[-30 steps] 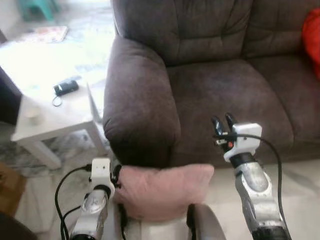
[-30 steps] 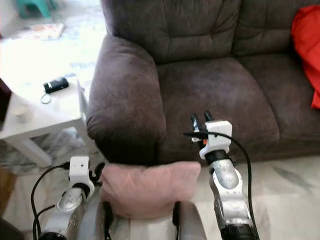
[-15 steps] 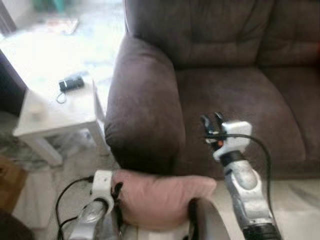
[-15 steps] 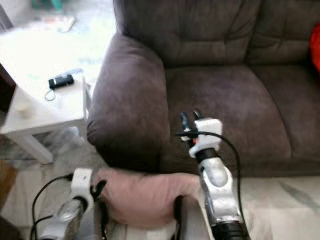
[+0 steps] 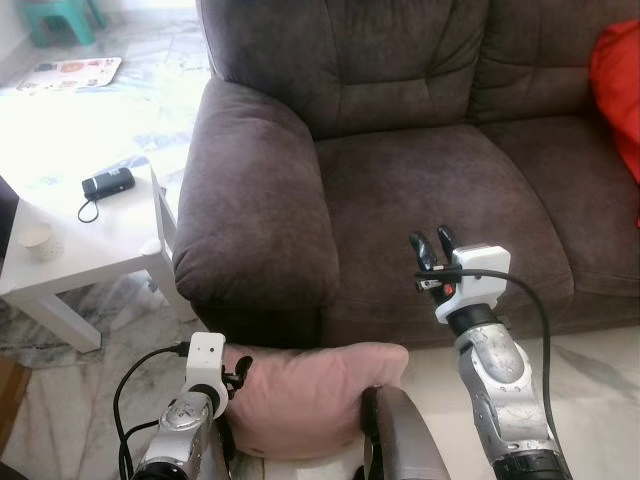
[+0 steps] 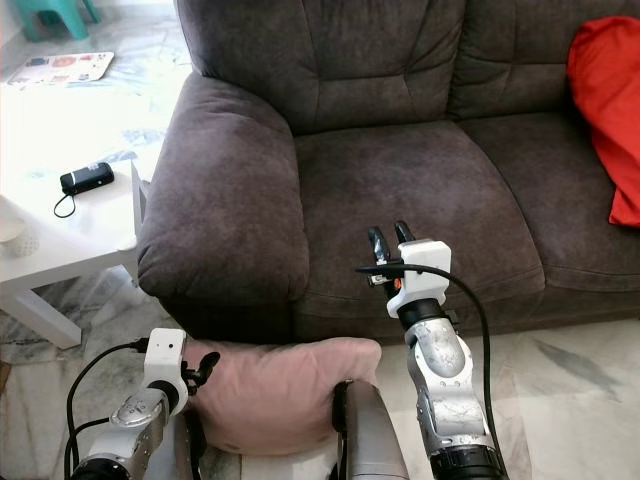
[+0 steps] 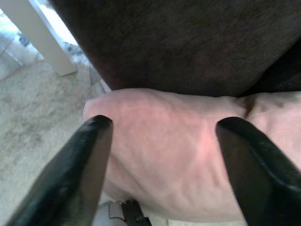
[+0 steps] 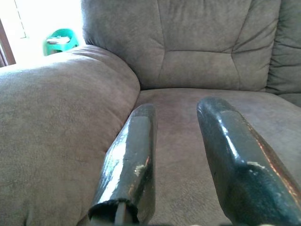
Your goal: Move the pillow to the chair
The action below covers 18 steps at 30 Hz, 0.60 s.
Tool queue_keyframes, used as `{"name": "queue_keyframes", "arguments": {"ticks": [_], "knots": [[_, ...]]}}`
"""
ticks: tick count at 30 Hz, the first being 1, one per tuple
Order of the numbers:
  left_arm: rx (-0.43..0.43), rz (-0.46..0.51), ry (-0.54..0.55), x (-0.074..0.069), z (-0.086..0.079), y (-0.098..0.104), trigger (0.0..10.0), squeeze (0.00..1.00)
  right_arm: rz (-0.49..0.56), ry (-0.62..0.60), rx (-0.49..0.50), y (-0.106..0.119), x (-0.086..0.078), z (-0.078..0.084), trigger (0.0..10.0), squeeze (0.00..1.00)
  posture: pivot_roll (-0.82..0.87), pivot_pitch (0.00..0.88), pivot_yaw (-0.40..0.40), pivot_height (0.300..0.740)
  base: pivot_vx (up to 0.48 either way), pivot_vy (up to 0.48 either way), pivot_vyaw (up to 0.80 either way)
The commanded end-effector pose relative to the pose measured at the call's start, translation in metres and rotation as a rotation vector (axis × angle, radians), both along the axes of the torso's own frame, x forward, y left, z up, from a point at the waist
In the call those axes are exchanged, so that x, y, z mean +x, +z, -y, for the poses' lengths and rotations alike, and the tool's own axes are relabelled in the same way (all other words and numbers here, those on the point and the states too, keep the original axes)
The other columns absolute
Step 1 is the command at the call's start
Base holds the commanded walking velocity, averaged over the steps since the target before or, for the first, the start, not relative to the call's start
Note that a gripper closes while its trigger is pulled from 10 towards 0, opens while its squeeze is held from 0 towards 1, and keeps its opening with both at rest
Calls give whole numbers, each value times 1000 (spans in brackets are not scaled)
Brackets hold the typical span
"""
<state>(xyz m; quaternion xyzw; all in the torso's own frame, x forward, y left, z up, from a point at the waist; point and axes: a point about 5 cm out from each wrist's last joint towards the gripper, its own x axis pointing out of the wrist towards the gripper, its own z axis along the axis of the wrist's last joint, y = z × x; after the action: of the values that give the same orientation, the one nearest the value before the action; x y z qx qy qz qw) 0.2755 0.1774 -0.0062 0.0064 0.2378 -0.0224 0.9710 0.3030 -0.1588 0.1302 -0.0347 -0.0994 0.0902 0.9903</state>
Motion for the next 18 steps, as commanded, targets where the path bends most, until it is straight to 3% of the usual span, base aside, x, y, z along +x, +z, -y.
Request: {"name": "queue_keyframes", "arguments": {"ticks": [1, 4, 5, 18], "knots": [[10, -22, 30, -5, -7, -6, 10000, 1000, -2, 6, 3, 0, -2, -1, 10000, 0, -12, 119, -8, 540, 0, 0, 0], [29, -10, 73, -4, -12, -5, 10000, 1000, -3, 8, 1, 1, -3, -1, 10000, 0, -18, 123, -11, 540, 0, 0, 0], [35, -4, 87, -3, -13, -4, 10000, 0, -2, 8, 0, 1, -3, 0, 10000, 0, -19, 124, -12, 540, 0, 0, 0], [2, 23, 137, 2, -11, -2, 10000, 0, 35, 26, -1, 10, -6, 3, 10000, 0, -48, 147, -40, 540, 0, 0, 0]]}}
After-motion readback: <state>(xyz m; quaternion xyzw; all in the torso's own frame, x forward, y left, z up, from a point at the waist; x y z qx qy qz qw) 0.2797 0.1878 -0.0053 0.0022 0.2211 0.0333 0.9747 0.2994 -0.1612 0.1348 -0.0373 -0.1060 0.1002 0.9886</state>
